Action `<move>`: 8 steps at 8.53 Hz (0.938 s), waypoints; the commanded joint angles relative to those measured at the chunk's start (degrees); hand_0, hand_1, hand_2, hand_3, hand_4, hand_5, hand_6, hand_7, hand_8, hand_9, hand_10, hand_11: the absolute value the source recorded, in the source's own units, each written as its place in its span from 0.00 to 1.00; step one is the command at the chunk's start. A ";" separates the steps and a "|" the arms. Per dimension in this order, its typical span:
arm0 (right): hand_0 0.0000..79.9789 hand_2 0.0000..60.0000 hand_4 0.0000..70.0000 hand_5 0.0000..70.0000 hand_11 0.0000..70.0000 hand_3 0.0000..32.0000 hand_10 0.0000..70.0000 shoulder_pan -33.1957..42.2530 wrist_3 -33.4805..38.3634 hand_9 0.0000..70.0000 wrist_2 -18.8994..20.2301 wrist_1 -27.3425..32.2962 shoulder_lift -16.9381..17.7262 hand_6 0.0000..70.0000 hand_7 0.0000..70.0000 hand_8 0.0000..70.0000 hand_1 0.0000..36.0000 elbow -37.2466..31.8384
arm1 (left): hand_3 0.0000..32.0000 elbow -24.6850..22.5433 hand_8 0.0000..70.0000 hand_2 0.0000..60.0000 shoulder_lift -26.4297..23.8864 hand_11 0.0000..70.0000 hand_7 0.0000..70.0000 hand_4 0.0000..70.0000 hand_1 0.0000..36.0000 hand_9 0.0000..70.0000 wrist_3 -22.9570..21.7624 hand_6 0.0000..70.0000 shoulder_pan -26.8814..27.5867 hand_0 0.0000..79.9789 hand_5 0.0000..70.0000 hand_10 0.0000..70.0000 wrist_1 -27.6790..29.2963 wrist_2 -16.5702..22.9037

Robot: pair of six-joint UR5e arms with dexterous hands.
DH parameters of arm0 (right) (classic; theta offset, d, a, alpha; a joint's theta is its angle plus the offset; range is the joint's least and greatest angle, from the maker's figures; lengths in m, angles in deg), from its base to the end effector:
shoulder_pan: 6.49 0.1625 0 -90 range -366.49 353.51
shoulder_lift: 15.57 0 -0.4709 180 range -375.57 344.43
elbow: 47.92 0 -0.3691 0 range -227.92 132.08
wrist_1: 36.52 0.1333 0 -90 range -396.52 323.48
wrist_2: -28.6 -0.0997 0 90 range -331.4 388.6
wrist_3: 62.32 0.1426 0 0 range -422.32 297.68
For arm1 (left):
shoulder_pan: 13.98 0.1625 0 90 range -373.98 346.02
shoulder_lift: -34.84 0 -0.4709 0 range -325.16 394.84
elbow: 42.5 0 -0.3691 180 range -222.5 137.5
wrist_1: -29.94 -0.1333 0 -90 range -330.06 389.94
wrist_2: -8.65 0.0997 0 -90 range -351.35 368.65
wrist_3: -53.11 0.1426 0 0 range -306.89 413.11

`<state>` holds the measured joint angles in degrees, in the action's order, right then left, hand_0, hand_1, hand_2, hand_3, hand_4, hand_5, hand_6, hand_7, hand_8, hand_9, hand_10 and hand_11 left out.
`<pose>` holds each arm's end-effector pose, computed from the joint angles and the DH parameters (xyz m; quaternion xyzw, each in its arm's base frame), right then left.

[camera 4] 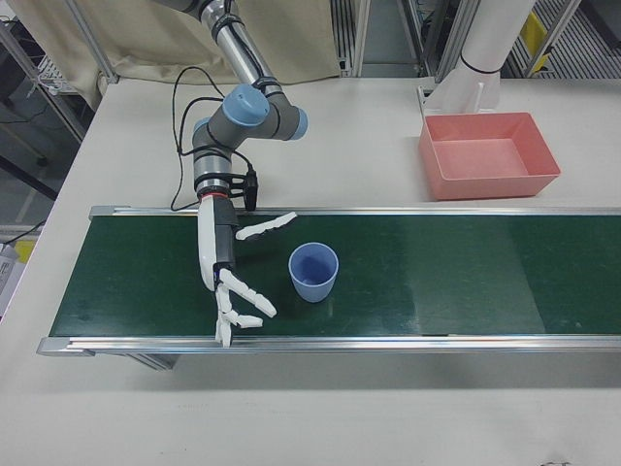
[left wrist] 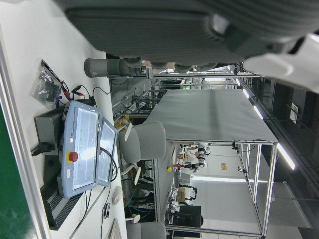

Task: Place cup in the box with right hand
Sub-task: 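Close the right hand's fingers around the light blue cup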

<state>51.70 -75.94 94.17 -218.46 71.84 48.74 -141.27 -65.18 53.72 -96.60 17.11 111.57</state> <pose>-0.1144 -0.5492 0.6560 0.0220 -0.7466 0.6569 0.1028 -0.0261 -0.5882 0.5921 -0.1188 0.7325 -0.6577 0.1297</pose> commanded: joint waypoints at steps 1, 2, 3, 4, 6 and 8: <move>0.64 0.01 0.24 0.04 0.00 0.00 0.00 -0.10 0.00 0.10 0.00 0.00 -0.05 0.12 0.60 0.01 0.22 -0.08 | 0.00 0.06 0.00 0.00 0.00 0.00 0.00 0.00 0.00 0.00 0.00 0.00 0.00 0.00 0.00 0.00 0.00 0.00; 0.63 0.05 0.20 0.04 0.00 0.00 0.00 -0.10 0.00 0.10 0.00 0.00 -0.05 0.12 0.60 0.01 0.28 -0.08 | 0.00 -0.02 0.00 0.00 0.00 0.00 0.00 0.00 0.00 0.00 0.00 0.00 0.00 0.00 0.00 0.00 0.00 0.00; 0.64 0.02 0.23 0.04 0.00 0.00 0.00 -0.10 0.00 0.10 0.00 0.00 -0.05 0.12 0.59 0.01 0.23 -0.08 | 0.00 -0.02 0.00 0.00 0.00 0.00 0.00 0.00 0.00 0.00 0.00 0.00 0.00 0.00 0.00 0.00 0.00 0.00; 0.62 0.08 0.18 0.04 0.00 0.00 0.00 -0.10 0.00 0.10 0.00 0.00 -0.05 0.12 0.61 0.01 0.31 -0.08 | 0.00 0.06 0.00 0.00 0.00 0.00 0.00 0.00 0.00 0.00 0.00 0.00 0.00 0.00 0.00 0.00 0.00 0.00; 0.64 0.02 0.23 0.04 0.00 0.00 0.00 -0.10 0.00 0.10 -0.17 -0.26 -0.05 0.12 0.61 0.01 0.24 -0.08 | 0.00 -0.02 0.00 0.00 0.00 0.00 0.00 0.00 0.00 0.00 0.00 0.00 0.00 0.00 0.00 0.00 0.00 0.00; 0.63 0.12 0.24 0.08 0.06 0.00 0.03 -0.10 0.00 0.46 -1.93 -0.44 -0.05 0.29 1.00 0.18 0.38 0.01 | 0.00 -0.02 0.00 0.00 0.00 0.00 0.00 0.00 0.00 0.00 0.00 0.00 0.00 0.00 0.00 0.00 0.00 0.00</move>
<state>51.59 -75.94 93.50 -218.69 71.79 48.69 -141.28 -65.18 53.72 -96.60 17.11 111.57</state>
